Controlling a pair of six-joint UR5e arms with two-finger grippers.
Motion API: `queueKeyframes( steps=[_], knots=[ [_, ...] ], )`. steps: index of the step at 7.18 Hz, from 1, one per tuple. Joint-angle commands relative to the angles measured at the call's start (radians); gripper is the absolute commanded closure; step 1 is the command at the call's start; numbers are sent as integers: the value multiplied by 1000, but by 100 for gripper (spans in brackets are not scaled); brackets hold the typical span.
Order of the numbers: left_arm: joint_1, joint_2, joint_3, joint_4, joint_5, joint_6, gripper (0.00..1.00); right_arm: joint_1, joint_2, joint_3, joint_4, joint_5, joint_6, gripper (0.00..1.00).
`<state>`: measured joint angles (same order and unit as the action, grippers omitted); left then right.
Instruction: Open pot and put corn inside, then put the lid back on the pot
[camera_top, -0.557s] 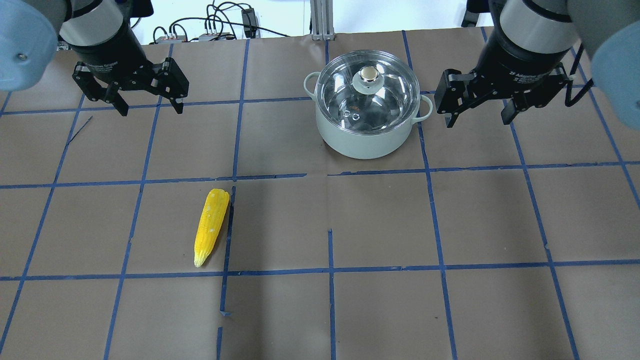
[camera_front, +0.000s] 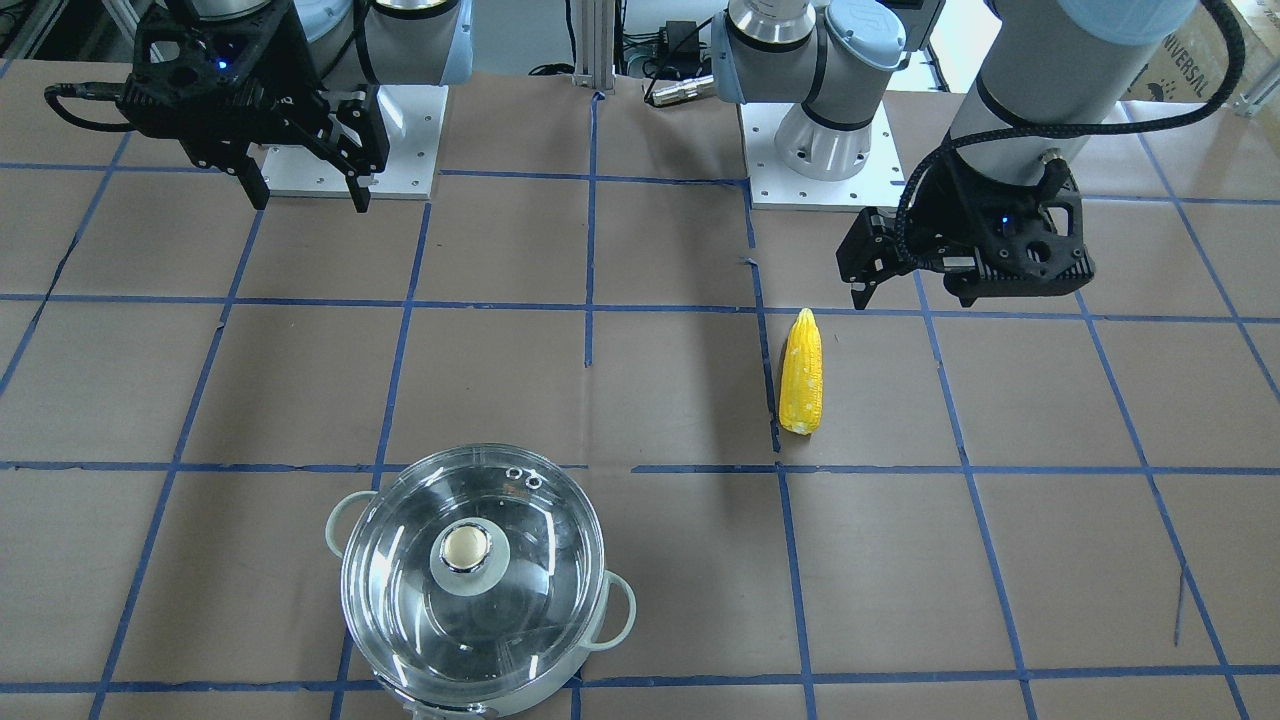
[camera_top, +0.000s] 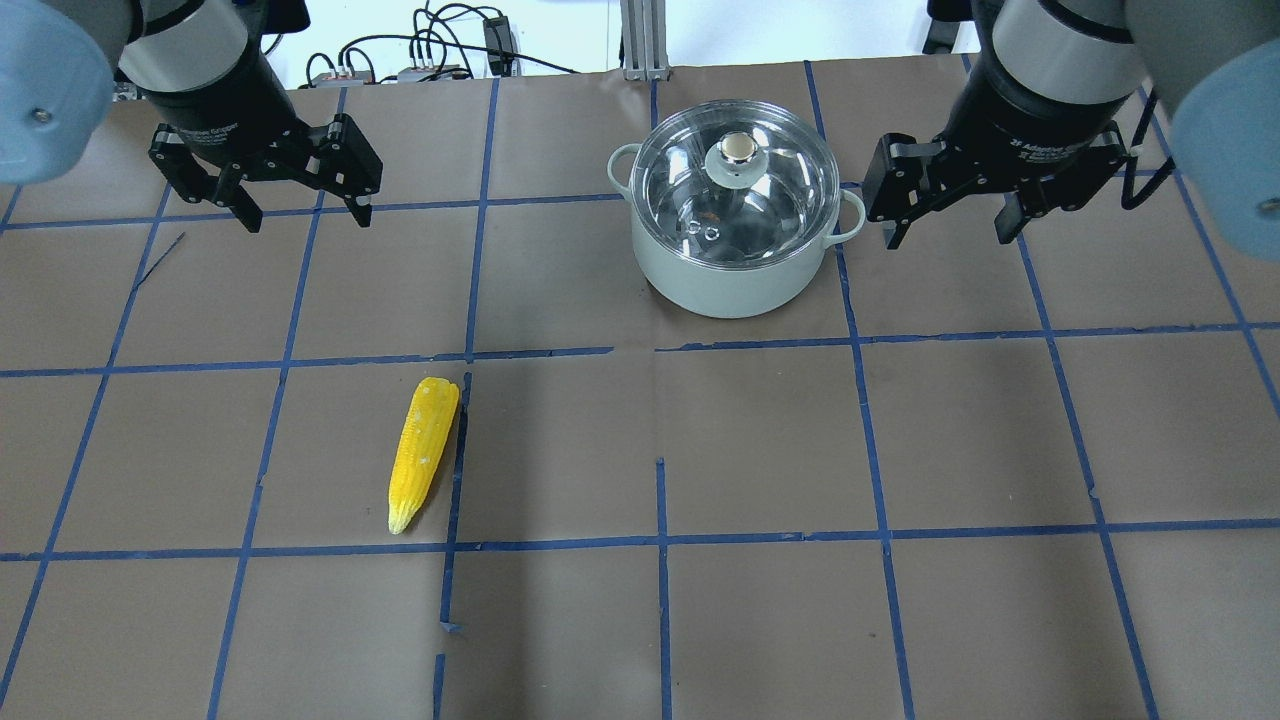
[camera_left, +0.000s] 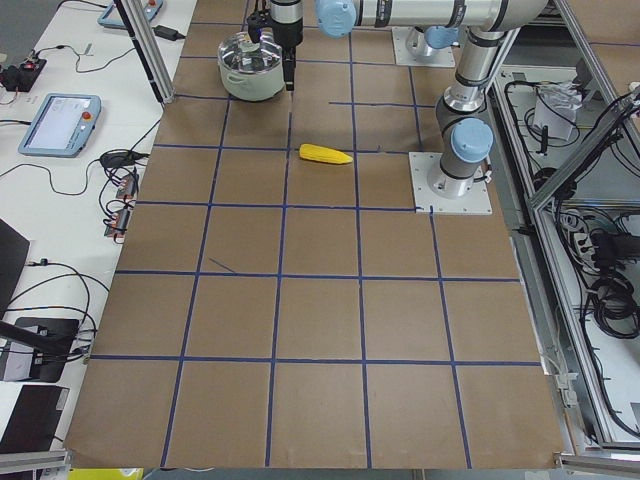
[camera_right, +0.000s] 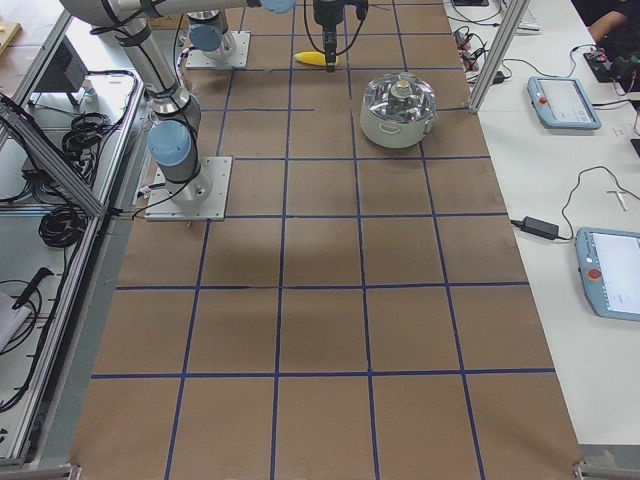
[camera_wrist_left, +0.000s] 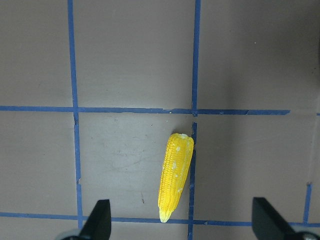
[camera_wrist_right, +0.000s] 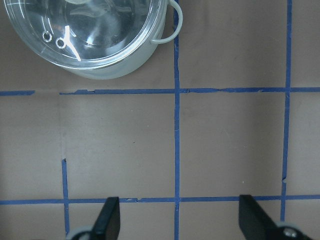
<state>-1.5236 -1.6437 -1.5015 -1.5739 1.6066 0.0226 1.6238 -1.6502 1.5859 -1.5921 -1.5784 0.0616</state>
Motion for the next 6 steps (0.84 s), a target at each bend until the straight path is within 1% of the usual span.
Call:
queueKeyframes(
  steps=[1, 2, 3, 4, 5, 6],
  knots=[
    [-3, 19, -5, -11, 1, 2, 0, 31, 94, -23, -107, 21, 84, 16],
    [-1, 2, -11, -12, 1, 3, 0, 45, 172, -38, -173, 50, 89, 16],
    [-1, 2, -5, -6, 7, 3, 0, 53, 240, -84, -189, 52, 89, 16],
    [-1, -2, -9, -5, -2, 14, 0, 76, 315, -158, -187, 44, 89, 11],
    [-3, 5, -8, -8, -2, 19, 0, 87, 388, -234, -187, 43, 89, 0],
    [-3, 11, -13, -12, 2, 42, 0, 93, 451, -297, -187, 40, 90, 0]
  ],
)
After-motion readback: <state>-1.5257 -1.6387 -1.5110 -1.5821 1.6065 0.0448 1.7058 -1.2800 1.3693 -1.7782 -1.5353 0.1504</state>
